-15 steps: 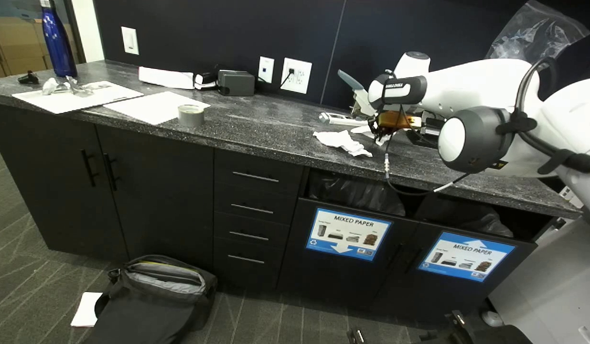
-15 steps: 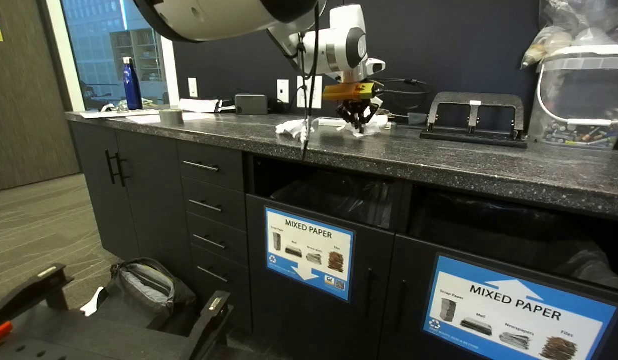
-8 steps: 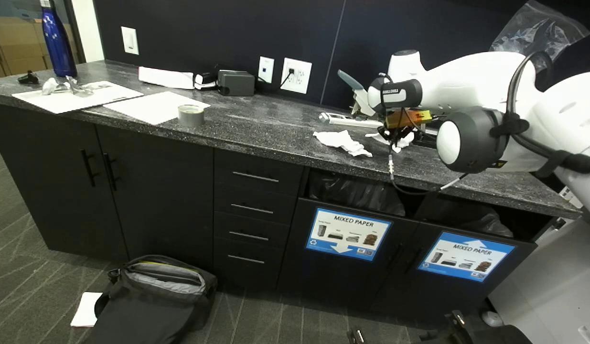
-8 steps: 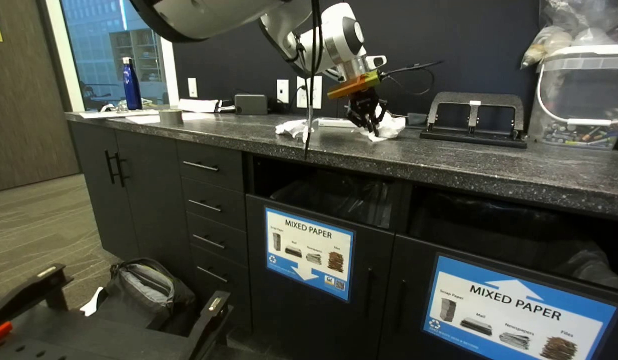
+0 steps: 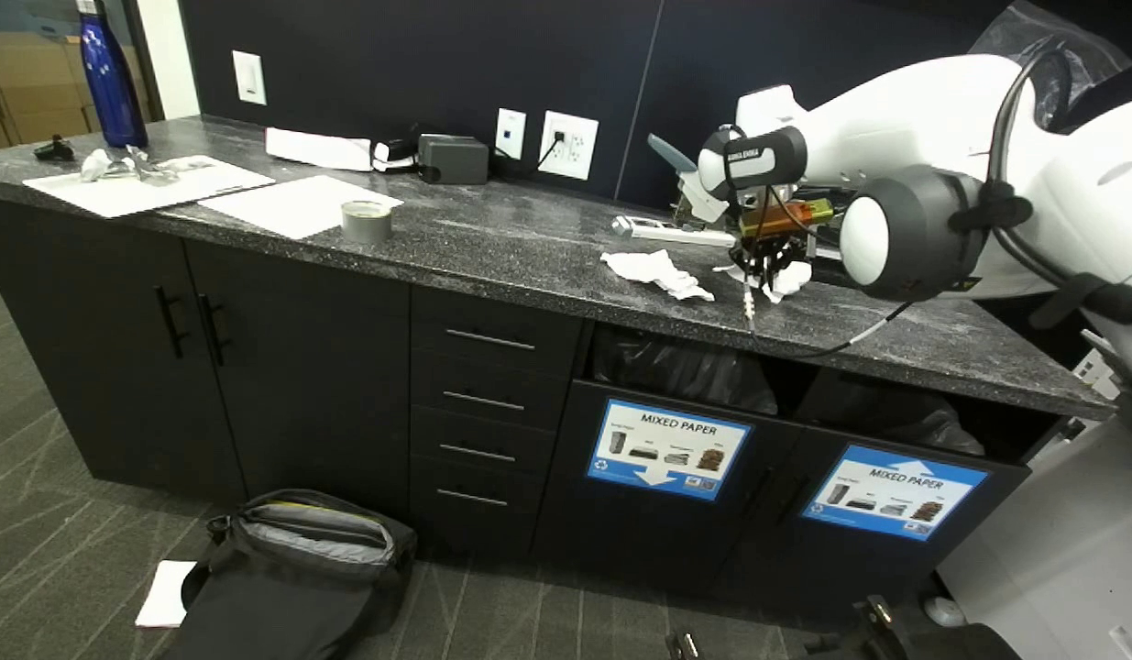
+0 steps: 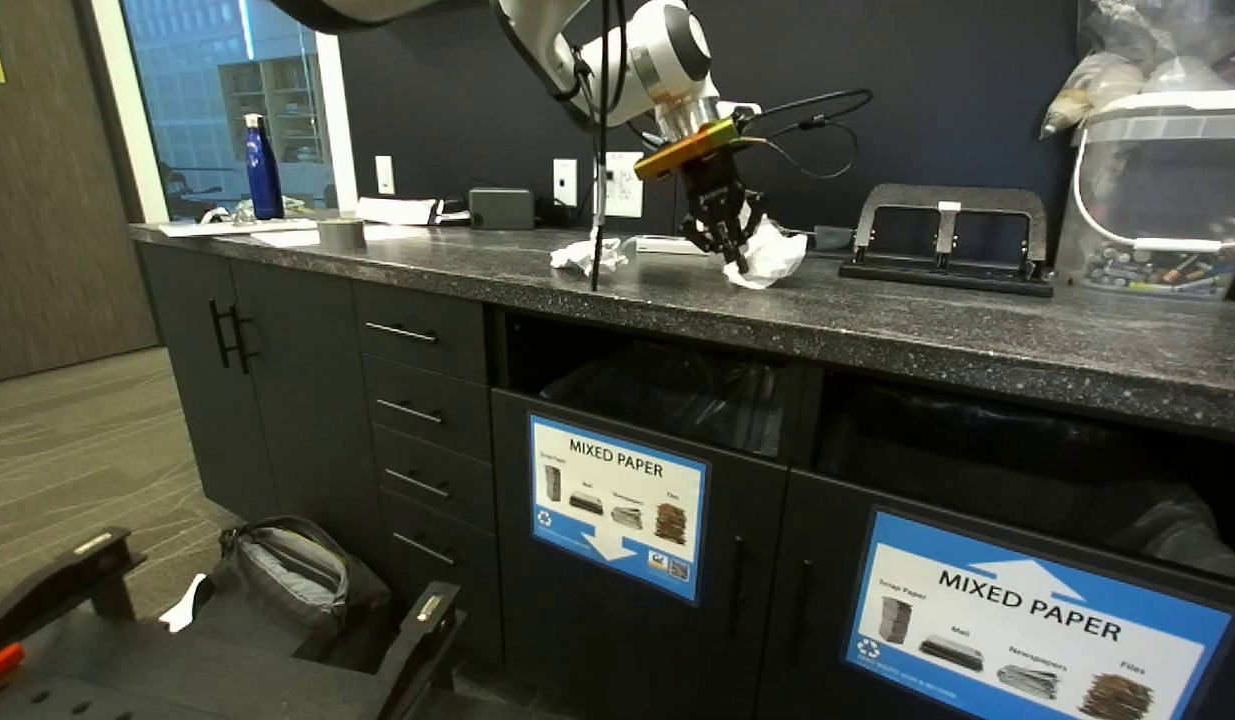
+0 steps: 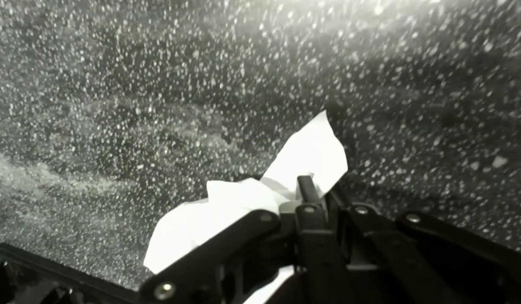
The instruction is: The papers on the counter and put them in the recycle bin
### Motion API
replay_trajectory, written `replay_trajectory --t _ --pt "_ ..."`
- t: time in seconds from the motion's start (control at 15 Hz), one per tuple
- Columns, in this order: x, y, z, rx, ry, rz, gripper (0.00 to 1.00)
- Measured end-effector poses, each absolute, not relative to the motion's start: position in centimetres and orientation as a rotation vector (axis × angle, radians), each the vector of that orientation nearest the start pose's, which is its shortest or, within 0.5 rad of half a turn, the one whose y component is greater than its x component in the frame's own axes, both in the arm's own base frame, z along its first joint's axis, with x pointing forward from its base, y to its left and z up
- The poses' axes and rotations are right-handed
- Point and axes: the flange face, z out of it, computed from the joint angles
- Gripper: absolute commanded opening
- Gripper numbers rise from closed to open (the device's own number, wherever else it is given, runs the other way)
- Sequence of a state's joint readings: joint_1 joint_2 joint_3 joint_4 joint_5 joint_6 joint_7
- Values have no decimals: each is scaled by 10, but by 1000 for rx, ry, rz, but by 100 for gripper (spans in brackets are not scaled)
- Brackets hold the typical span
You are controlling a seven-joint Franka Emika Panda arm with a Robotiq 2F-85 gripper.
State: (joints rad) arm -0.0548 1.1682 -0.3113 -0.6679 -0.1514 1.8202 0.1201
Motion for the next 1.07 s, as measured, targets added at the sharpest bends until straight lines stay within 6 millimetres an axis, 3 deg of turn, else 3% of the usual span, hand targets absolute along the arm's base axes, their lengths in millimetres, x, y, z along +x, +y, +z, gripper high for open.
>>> replay_trajectory --t 0.27,0.67,1.07 --pt "761 -162 286 -3424 386 303 10" --pt "700 -164 314 -3236 423 695 11" --pt "637 -153 331 -3064 301 896 11"
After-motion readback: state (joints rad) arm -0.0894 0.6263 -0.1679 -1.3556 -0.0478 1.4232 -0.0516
